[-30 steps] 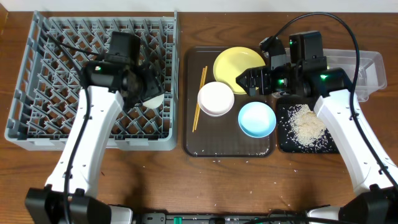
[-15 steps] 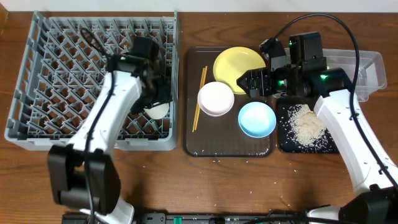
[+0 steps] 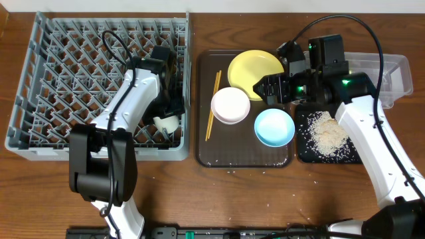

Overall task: Sort waste into correct bins and load items into the dishwasher
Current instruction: 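Set the white cup upright in the rack and open the left gripper, then move the left gripper to the white bowl and grasp its rim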

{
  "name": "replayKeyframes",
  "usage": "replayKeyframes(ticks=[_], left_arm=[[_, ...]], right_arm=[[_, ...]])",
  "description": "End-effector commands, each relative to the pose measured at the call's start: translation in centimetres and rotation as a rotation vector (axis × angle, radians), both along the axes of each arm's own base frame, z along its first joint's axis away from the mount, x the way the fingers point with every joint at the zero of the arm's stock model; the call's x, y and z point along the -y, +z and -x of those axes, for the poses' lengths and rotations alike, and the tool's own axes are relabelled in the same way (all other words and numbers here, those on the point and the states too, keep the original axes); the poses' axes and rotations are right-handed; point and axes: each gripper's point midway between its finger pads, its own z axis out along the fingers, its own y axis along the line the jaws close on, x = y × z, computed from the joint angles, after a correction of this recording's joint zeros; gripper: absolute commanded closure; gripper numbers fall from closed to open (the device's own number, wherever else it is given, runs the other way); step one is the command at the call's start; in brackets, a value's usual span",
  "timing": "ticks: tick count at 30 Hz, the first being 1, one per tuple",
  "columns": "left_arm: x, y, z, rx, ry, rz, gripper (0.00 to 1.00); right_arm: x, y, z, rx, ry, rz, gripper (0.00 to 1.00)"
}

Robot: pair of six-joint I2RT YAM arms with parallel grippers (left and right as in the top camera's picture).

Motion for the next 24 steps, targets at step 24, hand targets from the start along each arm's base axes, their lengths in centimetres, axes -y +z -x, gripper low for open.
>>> replayKeyframes(ticks=[24], left_arm=[[2.3, 9.0, -1.5, 0.162, -0.124, 0.066, 0.12]], right_arm=[[0.0, 0.6, 0.0, 0.033, 0.016, 0.01, 0.11]])
